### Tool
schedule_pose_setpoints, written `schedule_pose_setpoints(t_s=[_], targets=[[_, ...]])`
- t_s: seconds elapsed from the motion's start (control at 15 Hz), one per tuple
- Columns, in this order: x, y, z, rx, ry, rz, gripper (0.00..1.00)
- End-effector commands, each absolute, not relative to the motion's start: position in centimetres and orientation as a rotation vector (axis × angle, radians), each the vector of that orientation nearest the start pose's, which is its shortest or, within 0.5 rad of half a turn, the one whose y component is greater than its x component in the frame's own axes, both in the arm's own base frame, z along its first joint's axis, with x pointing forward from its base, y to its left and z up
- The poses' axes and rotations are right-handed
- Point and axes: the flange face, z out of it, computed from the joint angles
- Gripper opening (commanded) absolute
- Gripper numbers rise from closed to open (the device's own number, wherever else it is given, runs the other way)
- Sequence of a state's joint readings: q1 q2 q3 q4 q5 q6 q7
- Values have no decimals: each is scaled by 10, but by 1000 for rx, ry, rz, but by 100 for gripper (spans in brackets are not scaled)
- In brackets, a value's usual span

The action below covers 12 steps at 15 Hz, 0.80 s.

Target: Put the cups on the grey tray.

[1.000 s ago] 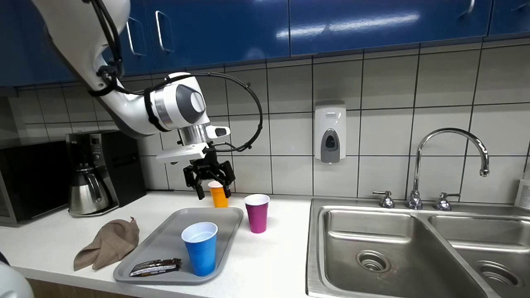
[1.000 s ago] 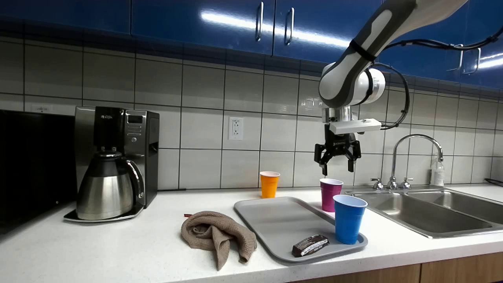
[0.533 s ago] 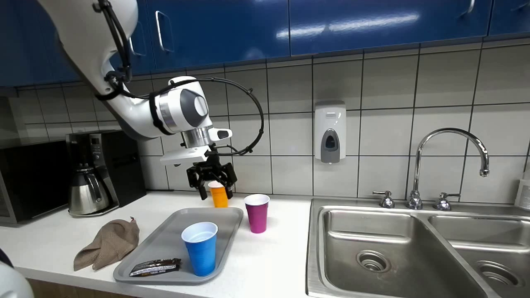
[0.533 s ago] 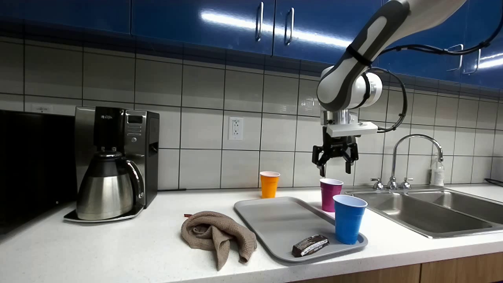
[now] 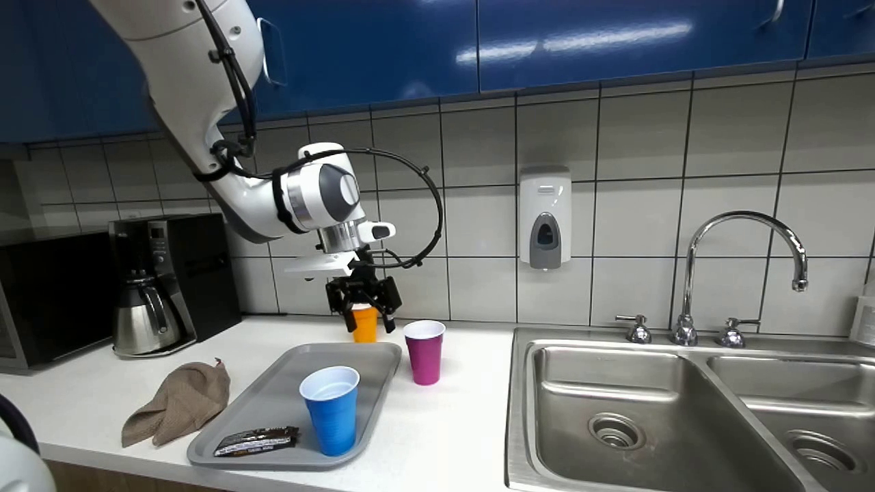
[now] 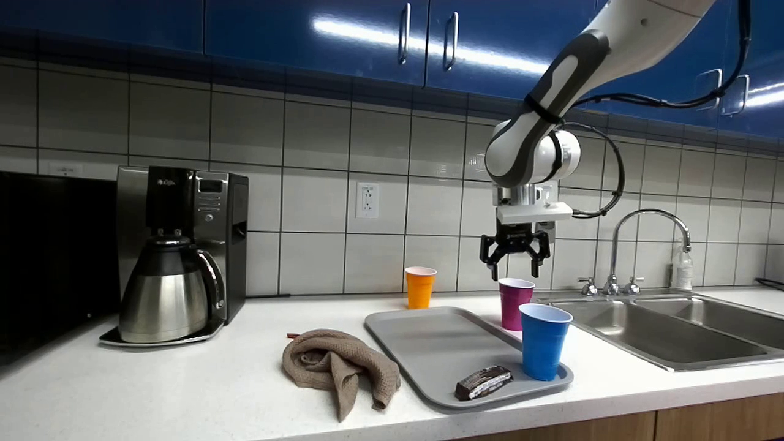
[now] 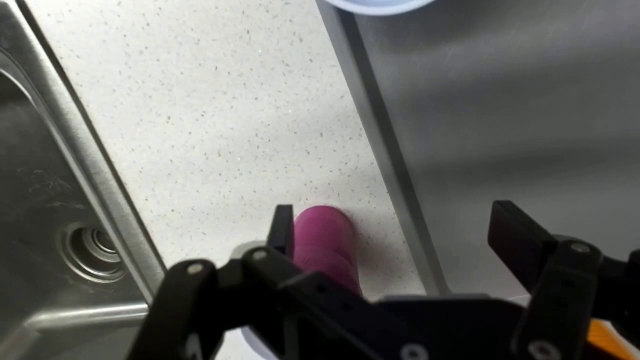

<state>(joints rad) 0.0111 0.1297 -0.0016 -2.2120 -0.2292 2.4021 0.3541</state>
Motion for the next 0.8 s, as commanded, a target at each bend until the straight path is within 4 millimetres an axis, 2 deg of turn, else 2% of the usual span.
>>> schedule_pose_setpoints(t_s=[0.0,0.27,0.47,0.73], targets=[[582,-6,323,-3273,414,-183,100],[607,-15,310,-3278,509,-191,100],[622,-16,299,-3280,557,-184,100],[641,-13,294,-3263,607,-195,100]])
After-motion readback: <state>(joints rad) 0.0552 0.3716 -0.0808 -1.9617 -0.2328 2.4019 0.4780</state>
